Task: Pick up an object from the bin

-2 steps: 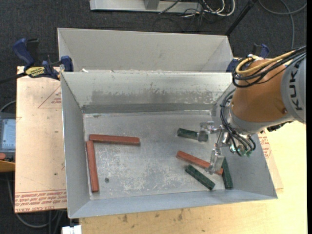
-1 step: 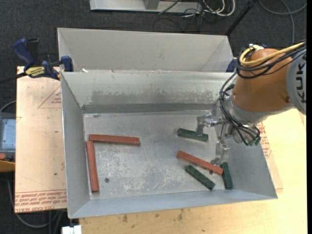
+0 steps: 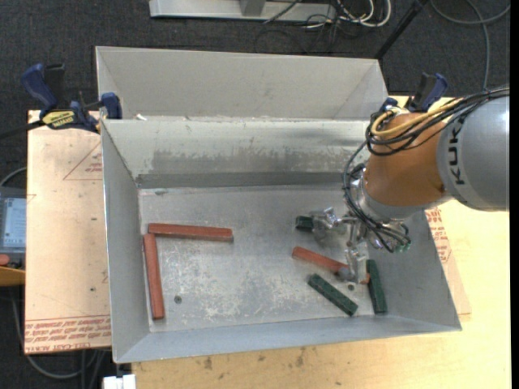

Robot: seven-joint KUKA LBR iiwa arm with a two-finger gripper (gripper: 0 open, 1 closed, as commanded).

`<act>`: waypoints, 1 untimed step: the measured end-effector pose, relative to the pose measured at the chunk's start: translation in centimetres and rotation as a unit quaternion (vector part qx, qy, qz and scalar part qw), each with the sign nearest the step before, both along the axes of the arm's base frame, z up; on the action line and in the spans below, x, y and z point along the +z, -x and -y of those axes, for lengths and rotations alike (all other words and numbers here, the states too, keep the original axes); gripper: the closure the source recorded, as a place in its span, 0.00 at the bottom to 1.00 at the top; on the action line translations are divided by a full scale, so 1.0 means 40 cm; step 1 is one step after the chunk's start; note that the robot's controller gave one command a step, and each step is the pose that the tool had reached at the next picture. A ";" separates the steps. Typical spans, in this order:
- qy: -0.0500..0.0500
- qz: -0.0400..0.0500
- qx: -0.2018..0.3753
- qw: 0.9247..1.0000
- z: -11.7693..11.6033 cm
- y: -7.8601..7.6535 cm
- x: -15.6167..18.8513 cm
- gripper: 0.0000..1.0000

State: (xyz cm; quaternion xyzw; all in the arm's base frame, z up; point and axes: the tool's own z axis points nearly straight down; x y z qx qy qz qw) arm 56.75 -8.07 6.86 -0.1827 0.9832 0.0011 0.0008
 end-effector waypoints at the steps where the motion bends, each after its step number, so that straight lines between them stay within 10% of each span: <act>1: 0.000 0.000 -0.040 0.999 -0.053 0.134 0.005 0.00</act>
Offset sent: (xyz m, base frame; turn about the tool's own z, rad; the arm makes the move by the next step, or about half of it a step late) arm -0.0537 0.0195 0.0014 0.0796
